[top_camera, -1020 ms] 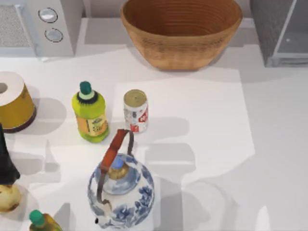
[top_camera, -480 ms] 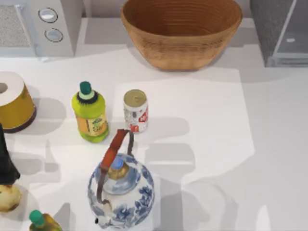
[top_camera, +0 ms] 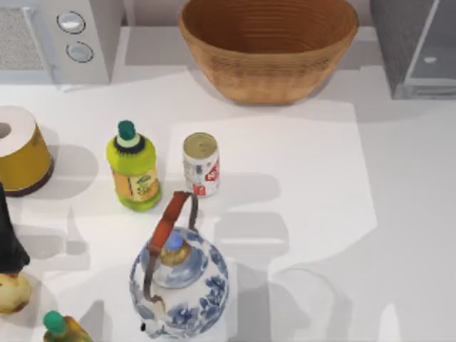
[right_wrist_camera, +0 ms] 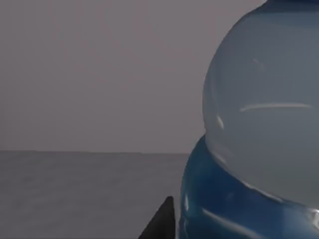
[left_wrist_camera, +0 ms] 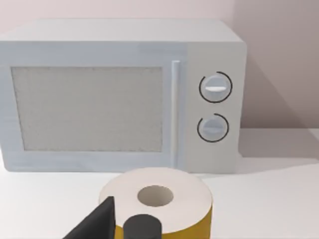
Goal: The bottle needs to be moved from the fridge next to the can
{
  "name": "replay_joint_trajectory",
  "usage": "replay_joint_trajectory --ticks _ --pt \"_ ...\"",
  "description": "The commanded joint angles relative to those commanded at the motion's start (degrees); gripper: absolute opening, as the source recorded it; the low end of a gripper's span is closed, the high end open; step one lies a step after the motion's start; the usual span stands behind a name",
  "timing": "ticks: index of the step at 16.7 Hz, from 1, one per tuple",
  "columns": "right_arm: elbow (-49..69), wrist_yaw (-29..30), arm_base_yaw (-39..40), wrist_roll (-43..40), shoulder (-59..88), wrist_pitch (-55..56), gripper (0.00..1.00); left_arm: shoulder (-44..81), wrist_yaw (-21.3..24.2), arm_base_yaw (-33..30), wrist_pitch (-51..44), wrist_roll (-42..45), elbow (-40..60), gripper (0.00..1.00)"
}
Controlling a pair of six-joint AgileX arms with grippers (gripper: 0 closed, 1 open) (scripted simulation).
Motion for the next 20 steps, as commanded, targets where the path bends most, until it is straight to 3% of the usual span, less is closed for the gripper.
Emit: replay_joint_trajectory --ticks 14,20 --pt "1.2 -0.1 -0.2 0.2 -7.0 -8.3 0.00 0.0 0.0 0.0 0.0 0.0 0.0 1.00" --pt "-11.8 -2.2 -2.3 0.1 -14.9 -3.2 0.00 0.0 0.0 0.0 0.0 0.0 0.0 1.00"
